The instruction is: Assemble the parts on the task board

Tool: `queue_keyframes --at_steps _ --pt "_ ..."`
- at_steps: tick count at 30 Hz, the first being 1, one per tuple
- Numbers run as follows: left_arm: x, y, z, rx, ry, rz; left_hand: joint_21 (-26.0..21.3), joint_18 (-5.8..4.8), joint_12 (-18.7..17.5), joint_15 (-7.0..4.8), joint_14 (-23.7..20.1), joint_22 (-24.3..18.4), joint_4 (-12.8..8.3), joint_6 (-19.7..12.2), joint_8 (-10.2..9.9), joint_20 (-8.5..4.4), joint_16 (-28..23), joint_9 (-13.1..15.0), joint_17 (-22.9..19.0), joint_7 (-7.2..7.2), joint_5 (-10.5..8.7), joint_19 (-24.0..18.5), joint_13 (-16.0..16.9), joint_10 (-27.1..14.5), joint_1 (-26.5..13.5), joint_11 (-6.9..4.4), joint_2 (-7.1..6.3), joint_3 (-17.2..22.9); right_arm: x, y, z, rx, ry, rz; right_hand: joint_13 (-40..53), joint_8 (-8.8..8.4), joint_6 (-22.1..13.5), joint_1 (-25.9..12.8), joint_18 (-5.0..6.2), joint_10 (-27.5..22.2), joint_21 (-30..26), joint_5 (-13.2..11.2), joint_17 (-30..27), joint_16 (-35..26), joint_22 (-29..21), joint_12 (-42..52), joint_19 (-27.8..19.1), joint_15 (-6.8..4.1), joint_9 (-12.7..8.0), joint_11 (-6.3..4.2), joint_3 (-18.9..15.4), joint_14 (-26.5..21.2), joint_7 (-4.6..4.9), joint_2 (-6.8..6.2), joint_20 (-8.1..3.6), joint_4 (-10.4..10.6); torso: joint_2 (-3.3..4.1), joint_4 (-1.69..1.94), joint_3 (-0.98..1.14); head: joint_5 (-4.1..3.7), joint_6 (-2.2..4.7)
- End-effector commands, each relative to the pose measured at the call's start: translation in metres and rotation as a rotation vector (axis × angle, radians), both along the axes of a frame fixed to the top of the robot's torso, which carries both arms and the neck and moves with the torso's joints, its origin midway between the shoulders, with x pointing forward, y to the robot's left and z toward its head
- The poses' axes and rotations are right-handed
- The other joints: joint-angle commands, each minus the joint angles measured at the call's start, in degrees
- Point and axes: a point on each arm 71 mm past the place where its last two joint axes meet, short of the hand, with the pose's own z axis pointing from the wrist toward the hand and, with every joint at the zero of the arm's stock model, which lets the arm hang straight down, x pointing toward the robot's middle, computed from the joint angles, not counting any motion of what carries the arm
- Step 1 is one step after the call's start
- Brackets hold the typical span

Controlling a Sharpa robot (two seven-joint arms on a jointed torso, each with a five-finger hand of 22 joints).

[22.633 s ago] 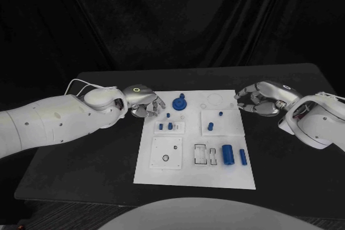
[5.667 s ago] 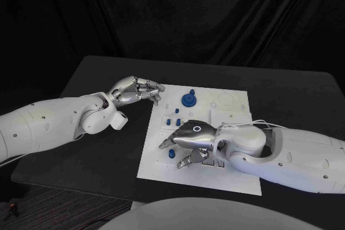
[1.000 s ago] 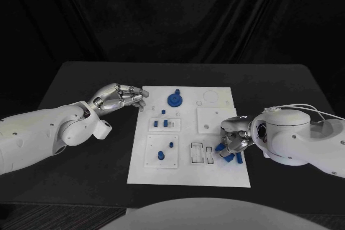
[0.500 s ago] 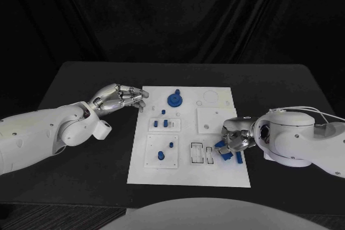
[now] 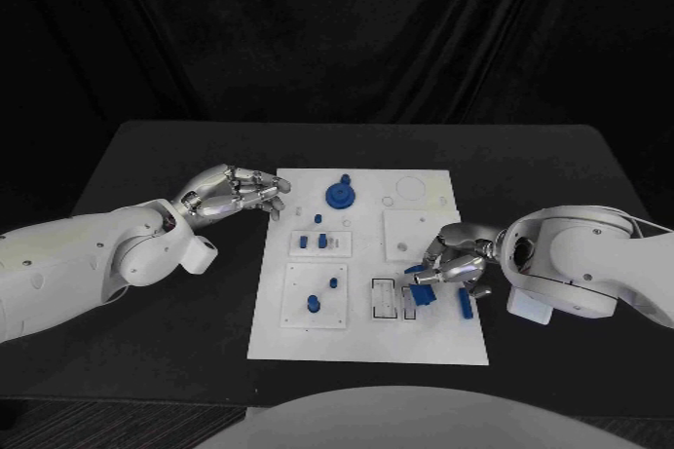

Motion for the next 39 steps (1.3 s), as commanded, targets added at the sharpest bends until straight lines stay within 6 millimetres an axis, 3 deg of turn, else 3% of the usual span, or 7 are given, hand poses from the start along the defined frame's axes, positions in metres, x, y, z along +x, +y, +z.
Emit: queue_keyframes --at_steps 1,7,13,22,27,35,39 --pt "-0.001 -0.002 0.0 -0.015 0.007 -0.008 -0.2 -1.09 0.3 0.03 -0.4 0.0 0.1 -0.2 0.4 -0.17 0.2 -0.1 -0.1 0.05 0.37 -0.4 -0.1 0.0 0.0 0.49 0.47 0.4 -0.001 0.003 -0.003 0.086 0.116 -0.096 15.1 -0.55 -0.3 -1.4 1.12 5.9 -1.7 -8.3 5.3 -0.7 5.5 0.2 -0.6 0.46 -0.5 0.47 12.2 4.1 0.0 0.18 0.27 -12.1 0.01 0.06 -0.03 0.05 -0.01" --pt "-0.001 -0.003 0.0 -0.015 0.009 -0.013 -0.1 -1.16 0.4 0.01 -0.4 0.5 0.0 -0.3 0.4 -0.26 0.3 -0.1 -0.2 0.08 1.48 -0.4 -0.4 0.0 -0.3 0.5 0.43 0.9 0.003 0.009 -0.006 0.091 0.137 -0.098 15.1 -0.72 -0.4 -1.4 1.24 5.9 -2.4 -10.0 5.0 -0.8 5.3 0.2 -0.8 0.48 -0.8 0.5 11.9 4.1 0.02 0.26 0.3 -11.9 0.0 0.27 -0.15 -0.2 -0.01" --pt "-0.001 -0.004 0.0 -0.018 0.009 -0.017 0.0 -1.23 0.4 0.01 -0.5 1.0 -0.1 -0.3 0.5 -0.35 0.3 -0.1 -0.4 0.09 2.46 -0.5 -0.7 0.0 -0.5 0.55 0.43 1.5 0.002 0.012 -0.012 0.085 0.148 -0.095 15.1 -1.07 -0.8 -1.7 1.42 5.9 -3.6 -10.3 4.4 -1.1 5.0 0.2 -1.1 0.56 -1.1 0.63 11.7 3.9 0.2 0.34 0.37 -11.6 0.09 0.18 -0.03 0.0 -0.01" --pt "-0.001 -0.004 0.0 -0.019 0.008 -0.017 0.0 -1.26 0.4 0.01 -0.5 1.2 -0.1 -0.4 0.5 -0.37 0.4 -0.1 -0.4 0.1 2.69 -0.5 -0.8 0.0 -0.6 0.57 0.38 1.7 0.002 0.015 -0.018 0.061 0.149 -0.078 15.1 -1.65 -1.6 -2.2 1.63 5.9 -5.1 -11.9 3.3 -1.6 4.5 0.2 -1.6 0.78 -1.6 0.91 11.1 3.7 0.53 0.33 0.56 -11.1 0.11 0.14 -0.15 0.32 -0.01" --pt "-0.001 -0.004 0.0 -0.018 0.009 -0.017 0.0 -1.26 0.4 0.01 -0.5 1.2 -0.1 -0.4 0.5 -0.37 0.4 -0.1 -0.4 0.1 2.69 -0.5 -0.8 0.0 -0.6 0.57 0.38 1.7 0.0 0.016 -0.02 0.053 0.156 -0.067 15.1 -1.89 -1.8 -2.6 1.7 5.9 -5.6 -12.4 3.0 -1.7 4.3 0.2 -1.7 0.89 -1.9 1.04 10.8 3.7 0.67 0.34 0.65 -10.7 0.06 -0.02 -0.01 0.55 -0.01" --pt "0.0 -0.004 0.0 -0.017 0.012 -0.019 0.0 -1.3 0.4 0.03 -0.6 1.3 0.0 -0.4 0.5 -0.39 0.4 -0.2 -0.4 0.15 2.91 -0.6 -0.9 -0.1 -0.8 0.61 0.36 1.8 -0.001 0.019 -0.021 0.067 0.149 -0.061 15.1 -2.14 -1.8 -4.0 1.8 5.9 -6.4 -15.8 2.6 -1.9 4.0 0.2 -1.8 1.06 -2.6 1.21 9.5 3.6 0.81 0.62 0.87 -9.0 0.01 0.07 0.04 0.46 -0.01" --pt "0.0 -0.004 -0.001 -0.016 0.013 -0.02 0.0 -1.3 0.4 0.03 -0.6 1.3 0.0 -0.4 0.5 -0.39 0.4 -0.2 -0.4 0.15 2.91 -0.6 -0.9 -0.1 -0.8 0.61 0.36 1.8 -0.001 0.02 -0.021 0.073 0.145 -0.06 15.1 -2.13 -1.7 -5.5 1.81 5.9 -6.5 -20.9 2.6 -1.8 3.9 0.2 -1.8 1.09 -3.0 1.23 8.1 3.6 0.81 0.69 0.92 -7.4 0.03 -0.01 0.05 0.63 -0.01"
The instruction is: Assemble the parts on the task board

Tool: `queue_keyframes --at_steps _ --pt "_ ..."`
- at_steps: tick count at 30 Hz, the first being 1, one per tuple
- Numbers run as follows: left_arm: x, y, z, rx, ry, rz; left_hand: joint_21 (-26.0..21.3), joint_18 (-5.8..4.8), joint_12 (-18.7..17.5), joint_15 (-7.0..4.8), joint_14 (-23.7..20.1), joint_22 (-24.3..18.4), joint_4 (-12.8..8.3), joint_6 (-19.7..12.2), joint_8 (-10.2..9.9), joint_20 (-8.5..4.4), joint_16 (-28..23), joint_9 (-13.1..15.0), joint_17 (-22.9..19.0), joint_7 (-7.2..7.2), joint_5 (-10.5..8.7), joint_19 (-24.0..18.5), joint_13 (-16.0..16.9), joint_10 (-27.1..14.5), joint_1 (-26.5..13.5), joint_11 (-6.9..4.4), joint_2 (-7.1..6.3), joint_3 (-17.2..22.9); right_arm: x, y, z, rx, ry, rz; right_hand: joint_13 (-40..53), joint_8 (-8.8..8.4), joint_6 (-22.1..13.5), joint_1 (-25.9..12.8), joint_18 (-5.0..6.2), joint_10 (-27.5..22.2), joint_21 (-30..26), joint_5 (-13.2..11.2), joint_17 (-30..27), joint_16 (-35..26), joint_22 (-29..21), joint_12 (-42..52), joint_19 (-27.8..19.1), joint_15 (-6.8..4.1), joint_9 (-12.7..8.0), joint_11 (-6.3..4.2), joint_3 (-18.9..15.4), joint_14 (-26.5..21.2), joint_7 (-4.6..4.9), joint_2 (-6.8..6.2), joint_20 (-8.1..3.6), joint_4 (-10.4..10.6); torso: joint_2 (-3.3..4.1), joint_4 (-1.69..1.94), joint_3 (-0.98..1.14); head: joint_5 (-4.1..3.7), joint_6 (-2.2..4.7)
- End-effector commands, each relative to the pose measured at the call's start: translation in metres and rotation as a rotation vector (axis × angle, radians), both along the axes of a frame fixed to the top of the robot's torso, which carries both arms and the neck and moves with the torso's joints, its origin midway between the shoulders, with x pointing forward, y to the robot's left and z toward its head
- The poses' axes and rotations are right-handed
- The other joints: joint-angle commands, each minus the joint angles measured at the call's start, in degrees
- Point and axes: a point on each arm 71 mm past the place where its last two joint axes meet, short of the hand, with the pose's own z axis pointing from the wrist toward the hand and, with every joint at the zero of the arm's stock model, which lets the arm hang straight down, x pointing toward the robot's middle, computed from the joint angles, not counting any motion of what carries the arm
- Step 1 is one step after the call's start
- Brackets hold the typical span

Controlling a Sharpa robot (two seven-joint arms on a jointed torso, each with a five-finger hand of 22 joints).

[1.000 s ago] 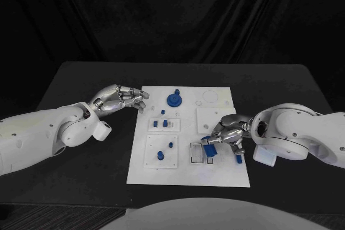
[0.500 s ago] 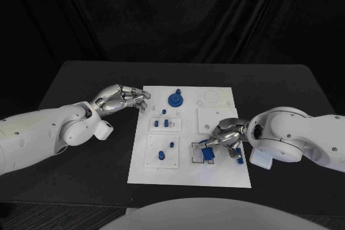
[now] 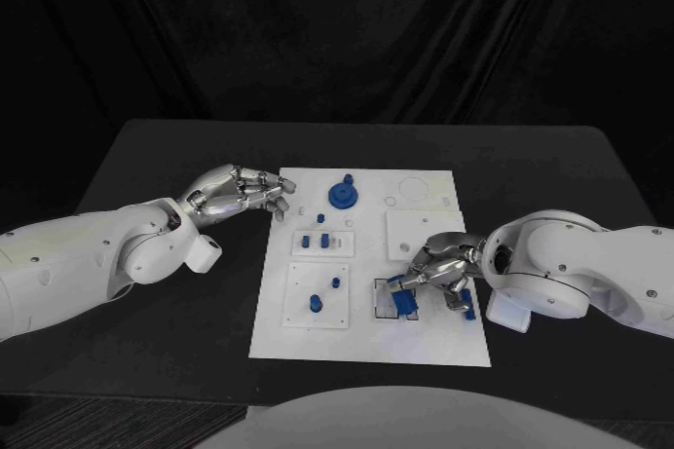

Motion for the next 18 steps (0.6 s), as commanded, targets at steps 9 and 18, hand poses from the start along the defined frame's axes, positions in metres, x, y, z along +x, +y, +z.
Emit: queue_keyframes --at_steps 9,18 --pt "-0.0002 -0.0019 -0.0001 -0.017 0.007 -0.012 0.0 -0.41 0.4 0.04 -0.6 0.1 0.0 -0.3 0.3 -0.19 0.4 -0.1 -0.1 -0.05 0.31 -0.4 -0.2 0.1 -0.7 0.43 0.2 0.5 -0.0016 0.0019 -0.0045 -0.015 0.015 0.019 15.1 0.26 -0.3 -2.7 1.05 6.0 -1.4 -11.4 2.0 -0.3 3.5 0.1 -0.3 0.43 -1.0 0.36 -4.1 3.8 0.07 0.06 0.23 3.4 -0.01 -0.09 0.07 0.37 -0.01" --pt "-0.0002 -0.002 -0.0003 -0.016 0.009 -0.013 0.0 -0.42 0.4 0.04 -0.6 0.2 -0.1 -0.3 0.3 -0.21 0.4 -0.1 -0.1 -0.07 0.42 -0.4 -0.2 0.1 -0.6 0.44 0.21 0.6 -0.0016 0.002 -0.0066 -0.023 0.026 0.025 15.1 0.63 -0.8 -4.4 1.35 6.0 -3.6 -19.0 1.5 -0.5 2.8 0.1 -0.9 0.48 -1.5 0.41 -7.5 3.7 0.09 0.23 0.27 5.5 0.0 -0.02 0.02 0.34 -0.01"
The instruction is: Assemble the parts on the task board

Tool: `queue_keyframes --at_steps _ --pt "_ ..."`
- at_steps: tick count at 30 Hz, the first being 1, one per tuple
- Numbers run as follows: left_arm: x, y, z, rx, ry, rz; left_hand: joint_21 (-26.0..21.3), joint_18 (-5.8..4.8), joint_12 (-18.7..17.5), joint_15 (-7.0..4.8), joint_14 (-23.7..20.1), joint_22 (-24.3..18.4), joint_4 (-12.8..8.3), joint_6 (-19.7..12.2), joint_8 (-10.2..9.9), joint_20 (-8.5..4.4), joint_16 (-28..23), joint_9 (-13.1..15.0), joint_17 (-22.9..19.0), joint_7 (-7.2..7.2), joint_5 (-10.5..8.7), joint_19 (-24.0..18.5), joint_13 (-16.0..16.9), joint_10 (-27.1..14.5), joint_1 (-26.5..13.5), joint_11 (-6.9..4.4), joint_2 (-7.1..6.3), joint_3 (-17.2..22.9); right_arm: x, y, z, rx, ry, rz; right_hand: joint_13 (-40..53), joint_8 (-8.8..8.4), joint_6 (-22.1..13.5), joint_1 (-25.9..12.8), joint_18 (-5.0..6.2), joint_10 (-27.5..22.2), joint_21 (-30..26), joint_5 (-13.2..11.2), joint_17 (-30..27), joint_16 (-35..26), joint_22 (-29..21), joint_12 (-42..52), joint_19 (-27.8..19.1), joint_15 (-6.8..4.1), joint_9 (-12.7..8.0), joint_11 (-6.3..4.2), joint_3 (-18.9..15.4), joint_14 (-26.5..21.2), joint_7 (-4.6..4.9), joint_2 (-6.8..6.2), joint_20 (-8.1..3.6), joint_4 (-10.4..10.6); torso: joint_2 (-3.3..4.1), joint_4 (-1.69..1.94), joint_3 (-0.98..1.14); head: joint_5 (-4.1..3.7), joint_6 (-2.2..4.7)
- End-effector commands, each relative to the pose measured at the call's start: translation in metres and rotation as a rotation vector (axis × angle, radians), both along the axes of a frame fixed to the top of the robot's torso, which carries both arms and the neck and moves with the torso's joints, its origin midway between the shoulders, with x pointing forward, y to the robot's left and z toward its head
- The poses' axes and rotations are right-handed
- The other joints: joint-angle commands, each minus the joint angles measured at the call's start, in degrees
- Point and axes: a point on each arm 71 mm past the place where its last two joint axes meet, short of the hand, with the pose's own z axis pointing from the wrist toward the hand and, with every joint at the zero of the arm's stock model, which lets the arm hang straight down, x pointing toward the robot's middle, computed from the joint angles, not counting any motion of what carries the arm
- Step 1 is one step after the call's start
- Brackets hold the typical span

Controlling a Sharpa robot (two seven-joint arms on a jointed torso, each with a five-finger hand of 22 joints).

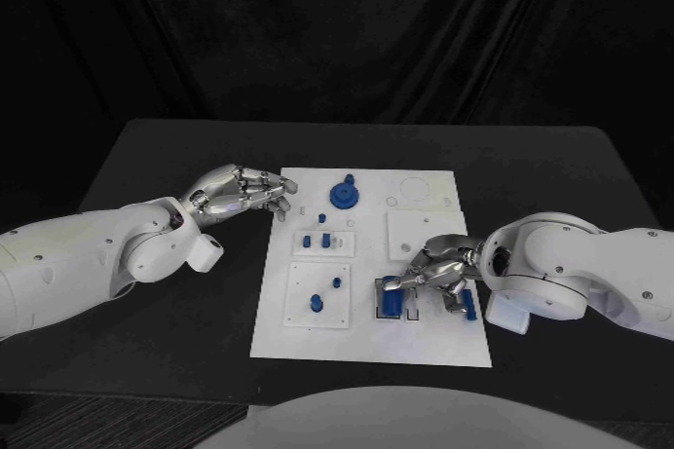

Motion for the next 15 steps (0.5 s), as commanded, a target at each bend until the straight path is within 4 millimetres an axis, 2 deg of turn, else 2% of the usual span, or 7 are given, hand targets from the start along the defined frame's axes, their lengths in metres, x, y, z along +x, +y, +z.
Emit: queue_keyframes --at_steps 1,6,15 --pt "-0.0007 -0.0018 0.0003 -0.018 0.004 -0.01 0.0 -0.43 0.4 -0.17 -0.4 0.0 -0.1 -0.3 0.3 0.0 0.4 -0.1 -0.1 -0.07 0.19 -0.2 0.0 0.1 -0.4 0.44 -0.02 0.3 -0.0019 -0.0004 -0.003 -0.018 0.016 0.012 15.1 0.28 -0.3 -0.7 0.45 6.0 -0.4 -0.9 1.5 -0.2 2.8 0.1 -0.5 0.48 -0.1 0.43 -0.8 3.7 0.23 -0.14 -0.13 0.2 0.02 0.02 -0.03 0.05 -0.01" --pt "-0.0007 -0.0017 0.0002 -0.018 0.006 -0.011 0.0 -0.44 0.4 -0.17 -0.4 0.1 -0.1 -0.3 0.3 -0.02 0.4 -0.1 -0.1 -0.06 0.29 -0.2 -0.1 0.1 -0.4 0.45 -0.03 0.4 -0.0017 -0.0005 -0.0031 -0.016 0.015 0.01 15.1 0.51 -0.4 -1.6 0.45 6.0 -0.5 -2.9 1.4 -0.2 2.7 0.1 -0.4 0.49 -0.4 0.44 -2.4 3.7 0.23 0.04 -0.11 1.4 0.03 0.01 -0.07 0.14 -0.01" --pt "-0.001 -0.0007 0.0 -0.018 0.007 -0.011 0.1 -0.45 0.4 -0.17 -0.4 0.2 -0.2 -0.3 0.3 -0.03 0.4 -0.1 -0.1 -0.06 0.4 -0.3 -0.1 0.1 -0.4 0.47 0.0 0.5 -0.0031 -0.0037 -0.0008 -0.005 -0.005 -0.006 15.1 0.72 -0.4 -2.7 0.54 6.0 -1.1 -3.5 1.3 -0.3 2.5 0.1 -0.5 0.49 -0.5 0.44 -4.3 3.6 0.23 -0.44 -0.11 2.7 0.02 0.03 -0.02 0.21 -0.01"
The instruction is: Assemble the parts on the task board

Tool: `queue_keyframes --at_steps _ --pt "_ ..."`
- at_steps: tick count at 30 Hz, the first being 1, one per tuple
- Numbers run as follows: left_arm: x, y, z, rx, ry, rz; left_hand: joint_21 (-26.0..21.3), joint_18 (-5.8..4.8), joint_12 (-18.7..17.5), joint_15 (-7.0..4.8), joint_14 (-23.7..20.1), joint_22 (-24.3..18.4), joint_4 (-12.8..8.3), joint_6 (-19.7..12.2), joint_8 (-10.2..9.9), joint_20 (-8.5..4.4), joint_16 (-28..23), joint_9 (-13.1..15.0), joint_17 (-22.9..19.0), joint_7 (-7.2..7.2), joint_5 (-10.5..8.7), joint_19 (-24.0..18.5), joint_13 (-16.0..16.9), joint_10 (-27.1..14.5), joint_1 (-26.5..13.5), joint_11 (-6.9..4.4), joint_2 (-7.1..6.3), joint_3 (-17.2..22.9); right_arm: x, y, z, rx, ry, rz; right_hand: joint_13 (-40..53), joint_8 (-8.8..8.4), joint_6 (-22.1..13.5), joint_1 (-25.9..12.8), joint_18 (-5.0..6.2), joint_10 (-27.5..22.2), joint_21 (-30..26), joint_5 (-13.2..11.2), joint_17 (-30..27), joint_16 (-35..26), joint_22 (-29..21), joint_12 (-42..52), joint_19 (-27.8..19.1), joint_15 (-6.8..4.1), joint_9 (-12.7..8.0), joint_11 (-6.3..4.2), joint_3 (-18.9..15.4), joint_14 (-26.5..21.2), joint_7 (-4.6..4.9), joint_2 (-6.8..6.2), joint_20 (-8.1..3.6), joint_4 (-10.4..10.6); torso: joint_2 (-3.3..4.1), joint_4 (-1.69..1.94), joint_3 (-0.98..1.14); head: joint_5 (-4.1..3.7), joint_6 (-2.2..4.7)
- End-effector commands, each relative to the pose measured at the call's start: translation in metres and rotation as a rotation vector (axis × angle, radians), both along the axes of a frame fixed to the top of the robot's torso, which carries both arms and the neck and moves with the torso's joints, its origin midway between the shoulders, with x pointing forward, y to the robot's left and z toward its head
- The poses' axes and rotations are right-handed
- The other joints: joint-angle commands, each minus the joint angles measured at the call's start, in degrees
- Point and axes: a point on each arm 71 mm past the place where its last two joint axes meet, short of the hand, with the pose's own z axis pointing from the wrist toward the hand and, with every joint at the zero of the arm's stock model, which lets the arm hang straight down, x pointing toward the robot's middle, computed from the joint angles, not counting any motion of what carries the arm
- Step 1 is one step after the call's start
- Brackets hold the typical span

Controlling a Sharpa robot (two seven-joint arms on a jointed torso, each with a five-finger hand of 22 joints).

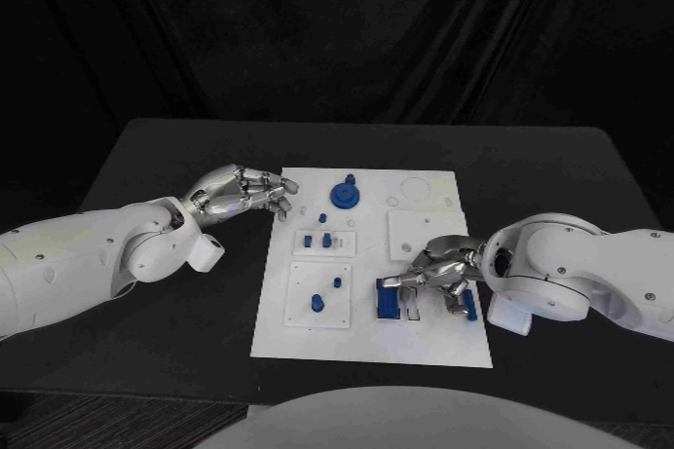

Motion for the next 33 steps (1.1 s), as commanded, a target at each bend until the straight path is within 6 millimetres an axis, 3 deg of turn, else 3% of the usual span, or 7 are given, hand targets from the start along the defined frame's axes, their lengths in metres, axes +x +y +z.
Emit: queue_keyframes --at_steps 1,5,10,18,25,30,33 --pt "-0.001 -0.001 0.0 -0.019 0.003 -0.009 0.1 -0.47 0.4 0.04 -0.2 0.1 0.0 -0.3 0.3 -0.06 0.4 -0.1 -0.1 -0.05 0.31 -0.3 -0.1 0.1 -0.5 0.48 0.04 0.5 -0.002 -0.003 0.0 -0.002 -0.012 -0.008 15.1 0.31 -0.2 -0.7 0.55 6.0 -0.3 -0.3 1.3 -0.2 2.5 0.1 -0.3 0.49 -0.1 0.45 -0.7 3.6 0.0 -0.27 0.09 0.2 0.01 0.02 0.02 -0.01 -0.01" --pt "-0.001 0.0 0.0 -0.019 0.004 -0.008 0.1 -0.48 0.4 0.04 -0.2 0.2 -0.1 -0.3 0.3 -0.07 0.4 -0.1 -0.1 -0.05 0.41 -0.3 -0.1 0.1 -0.5 0.5 0.04 0.7 -0.002 -0.009 0.01 0.014 -0.046 -0.022 15.1 0.45 -0.1 -0.6 0.58 6.0 -0.5 0.0 1.3 -0.2 2.4 0.1 -0.3 0.49 -0.1 0.43 -0.8 3.6 -0.02 0.03 0.08 0.3 0.03 0.01 0.03 -0.16 -0.01" --pt "-0.001 0.0 0.0 -0.018 0.003 -0.005 0.1 -0.5 0.4 0.02 -0.2 0.4 -0.2 -0.3 0.4 -0.12 0.4 -0.1 -0.2 -0.04 0.69 -0.3 -0.2 0.1 -0.5 0.5 -0.03 0.9 0.003 -0.022 0.034 -0.009 -0.093 -0.003 15.1 0.86 -0.1 3.3 0.87 6.0 -2.1 5.1 2.1 0.2 1.9 0.1 -0.2 0.38 -0.3 0.33 -0.7 3.8 -0.11 0.71 -0.05 -1.5 0.03 -0.16 0.05 -0.08 -0.01" --pt "-0.002 0.0 0.001 -0.014 0.001 0.002 0.2 -0.53 0.5 0.02 -0.2 0.6 -0.3 -0.3 0.4 -0.15 0.5 -0.1 -0.2 -0.03 0.8 -0.4 -0.3 0.1 -0.5 0.5 -0.19 1.0 0.006 -0.06 0.062 -0.283 -0.258 0.086 15.1 2.23 2.4 6.5 0.23 6.0 2.2 7.7 5.4 1.8 3.0 0.1 1.7 -0.04 -0.2 -0.22 -1.3 4.5 -0.77 0.35 -0.45 -3.9 0.01 -0.1 0.01 -0.06 -0.01" --pt "-0.002 0.0 0.001 -0.014 0.0 0.004 0.2 -0.54 0.5 0.02 -0.2 0.6 -0.3 -0.3 0.5 -0.16 0.5 -0.1 -0.2 -0.02 0.83 -0.4 -0.3 0.2 -0.5 0.5 -0.27 1.1 0.011 -0.08 0.066 -0.451 -0.345 0.122 15.1 3.03 4.5 8.3 0.19 6.0 2.4 10.1 5.5 1.9 3.0 0.1 2.0 -0.47 0.1 -0.76 -1.2 4.5 -1.4 0.54 -0.78 -4.8 -0.05 0.23 -0.18 -0.51 -0.01" --pt "-0.002 0.0 0.001 -0.014 -0.001 0.004 0.2 -0.54 0.5 0.01 -0.2 0.7 -0.4 -0.2 0.5 -0.18 0.5 -0.1 -0.2 -0.01 0.87 -0.4 -0.4 0.2 -0.6 0.5 -0.33 1.2 0.008 -0.085 0.057 -0.515 -0.35 0.153 15.1 4.12 6.3 8.4 0.26 6.0 2.0 10.4 5.5 2.0 2.9 0.1 2.0 -0.88 1.1 -1.28 -1.5 4.5 -2.02 0.67 -1.11 -4.8 -0.14 0.03 -0.25 -0.62 -0.01" --pt "-0.001 0.0 0.001 -0.015 -0.003 0.003 0.2 -0.54 0.5 0.01 -0.2 0.7 -0.4 -0.2 0.5 -0.18 0.5 -0.1 -0.2 -0.01 0.87 -0.4 -0.4 0.2 -0.6 0.5 -0.33 1.2 0.005 -0.085 0.052 -0.53 -0.354 0.165 15.1 5.14 7.2 8.3 0.3 6.0 1.7 10.4 5.4 2.0 2.8 0.1 2.0 -1.21 2.3 -1.68 -1.9 4.4 -2.47 0.67 -1.39 -4.6 -0.11 0.01 -0.18 -0.86 -0.01"
